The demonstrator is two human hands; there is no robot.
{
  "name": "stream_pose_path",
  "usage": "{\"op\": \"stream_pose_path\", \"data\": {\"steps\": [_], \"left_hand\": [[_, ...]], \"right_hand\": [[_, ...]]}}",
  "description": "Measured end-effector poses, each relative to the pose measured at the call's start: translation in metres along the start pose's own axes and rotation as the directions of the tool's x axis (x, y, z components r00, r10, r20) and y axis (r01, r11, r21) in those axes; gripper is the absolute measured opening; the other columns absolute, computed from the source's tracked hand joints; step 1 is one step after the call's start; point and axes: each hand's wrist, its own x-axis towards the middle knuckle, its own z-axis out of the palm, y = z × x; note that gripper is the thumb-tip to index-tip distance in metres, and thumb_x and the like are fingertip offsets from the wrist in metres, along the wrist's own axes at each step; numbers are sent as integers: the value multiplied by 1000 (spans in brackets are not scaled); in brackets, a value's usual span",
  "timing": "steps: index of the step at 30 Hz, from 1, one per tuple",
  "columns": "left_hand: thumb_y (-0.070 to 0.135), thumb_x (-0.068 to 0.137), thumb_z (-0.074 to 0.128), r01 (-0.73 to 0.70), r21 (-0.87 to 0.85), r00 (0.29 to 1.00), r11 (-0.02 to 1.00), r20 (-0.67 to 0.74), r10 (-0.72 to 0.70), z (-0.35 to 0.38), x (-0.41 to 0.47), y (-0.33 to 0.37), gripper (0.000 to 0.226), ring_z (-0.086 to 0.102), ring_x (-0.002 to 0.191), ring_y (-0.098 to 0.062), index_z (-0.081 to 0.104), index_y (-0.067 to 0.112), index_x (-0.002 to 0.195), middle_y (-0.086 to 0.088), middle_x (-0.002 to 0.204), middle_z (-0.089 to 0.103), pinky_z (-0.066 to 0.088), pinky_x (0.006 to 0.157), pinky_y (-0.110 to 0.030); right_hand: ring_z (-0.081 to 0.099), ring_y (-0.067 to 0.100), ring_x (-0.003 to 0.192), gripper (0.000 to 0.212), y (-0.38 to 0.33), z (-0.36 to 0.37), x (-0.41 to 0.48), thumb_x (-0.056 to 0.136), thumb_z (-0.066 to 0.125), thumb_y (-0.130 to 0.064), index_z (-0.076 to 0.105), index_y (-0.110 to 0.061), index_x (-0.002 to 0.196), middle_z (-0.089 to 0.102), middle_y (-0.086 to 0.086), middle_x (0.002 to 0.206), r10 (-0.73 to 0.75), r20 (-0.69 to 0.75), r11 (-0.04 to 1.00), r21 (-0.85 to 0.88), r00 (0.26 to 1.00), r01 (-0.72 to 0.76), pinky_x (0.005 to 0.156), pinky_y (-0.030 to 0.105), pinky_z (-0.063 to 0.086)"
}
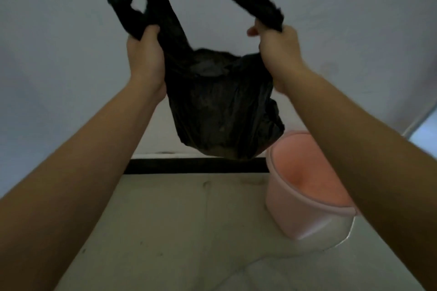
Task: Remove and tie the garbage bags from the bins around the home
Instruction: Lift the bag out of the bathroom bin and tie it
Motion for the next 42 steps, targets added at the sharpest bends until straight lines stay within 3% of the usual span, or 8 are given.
{"op": "stream_pose_path", "data": {"steps": [5,10,14,19,25,32,36,42], "left_hand": [[1,89,62,319,139,948,937,-58,-314,-93,-48,-111,12,53,45,-9,62,10,96,6,53,57,48,53,-25],[13,87,76,559,518,804,647,-147,-577,-180,-109,-203,11,66,79,-26,68,12,95,-9,83,68,55,72,-36],[15,91,71,489,407,868,772,-135,-478,-164,-101,-195,11,67,71,-24,69,8,83,-8,71,71,58,84,-43],[27,102,57,427,-21,889,904,-173,-424,-147,-61,-164,28,52,45,-16,49,14,78,1,50,46,57,67,-40],[40,94,68,579,48,815,814,-81,-574,-156,-69,-189,30,34,44,-8,53,17,83,6,53,32,40,50,-25],[87,77,44,773,67,623,631,105,-775,-148,-89,-195,84,34,48,-13,60,10,108,3,60,31,40,58,-30],[55,62,85,687,168,641,707,319,-698,-146,-101,-200,62,48,54,-12,62,13,101,3,62,43,52,63,-29],[42,98,59,630,147,768,762,29,-640,-144,-89,-203,31,42,42,-9,62,13,87,3,48,37,50,49,-27]], "right_hand": [[54,18,78,25,133,40,-73,98,55,-39,66,-24,81,60,-1,77,245,49,962,-136,968,-237,62,26,38],[64,24,86,20,251,37,-148,93,64,-27,62,-15,109,66,9,96,543,317,817,-412,778,-402,74,35,52],[53,15,64,16,253,38,-151,101,52,-24,59,-12,92,56,2,72,442,307,887,-293,843,-358,59,27,39],[42,16,53,37,271,18,-144,100,45,-17,38,-14,63,43,2,57,411,250,852,-449,877,-271,52,27,30],[46,11,50,43,281,15,-146,102,46,-38,43,-16,65,47,-2,54,429,252,856,-419,868,-301,48,24,33],[35,5,39,45,266,34,-148,103,43,-45,43,-16,68,39,-5,51,403,457,903,-340,793,-263,46,25,28],[42,13,48,47,266,43,-148,102,41,-49,47,-15,71,46,2,57,376,578,877,-475,724,-76,50,28,31],[60,10,71,31,285,28,-155,97,50,-52,60,-24,92,62,-3,79,178,661,846,-481,729,229,63,31,47]]}}
